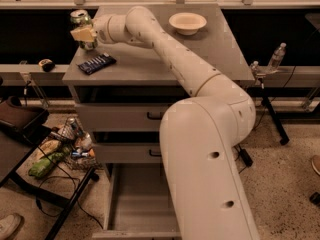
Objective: Place green can into bottom drawer
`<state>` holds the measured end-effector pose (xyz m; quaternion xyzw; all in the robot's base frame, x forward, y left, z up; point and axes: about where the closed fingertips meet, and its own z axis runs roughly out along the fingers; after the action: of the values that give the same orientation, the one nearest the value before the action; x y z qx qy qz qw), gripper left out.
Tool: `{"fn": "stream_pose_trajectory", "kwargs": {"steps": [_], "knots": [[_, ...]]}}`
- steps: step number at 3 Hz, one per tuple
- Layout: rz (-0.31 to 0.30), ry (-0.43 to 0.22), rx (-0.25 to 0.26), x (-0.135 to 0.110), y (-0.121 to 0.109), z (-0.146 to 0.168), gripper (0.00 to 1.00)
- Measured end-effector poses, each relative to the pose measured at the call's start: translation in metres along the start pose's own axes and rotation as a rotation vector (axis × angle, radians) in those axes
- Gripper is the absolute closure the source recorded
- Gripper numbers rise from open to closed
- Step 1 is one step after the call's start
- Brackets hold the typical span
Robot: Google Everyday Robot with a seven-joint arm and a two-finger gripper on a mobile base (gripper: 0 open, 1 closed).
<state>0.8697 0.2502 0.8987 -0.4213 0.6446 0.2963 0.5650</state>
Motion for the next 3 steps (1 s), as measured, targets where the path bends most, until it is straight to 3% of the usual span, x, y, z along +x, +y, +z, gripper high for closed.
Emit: {"fn": "stream_pose_trajectory", "kwargs": {"steps": [1, 2, 3], "knots": [[-0.077, -0.069, 0.095, -0.057, -0.009, -0.068, 1.00], [-0.106, -0.198, 0.219, -0.141, 0.004, -0.160, 1.00], [-0.092, -0.313, 0.294, -0.213, 0.062, -0.241, 1.00]]}}
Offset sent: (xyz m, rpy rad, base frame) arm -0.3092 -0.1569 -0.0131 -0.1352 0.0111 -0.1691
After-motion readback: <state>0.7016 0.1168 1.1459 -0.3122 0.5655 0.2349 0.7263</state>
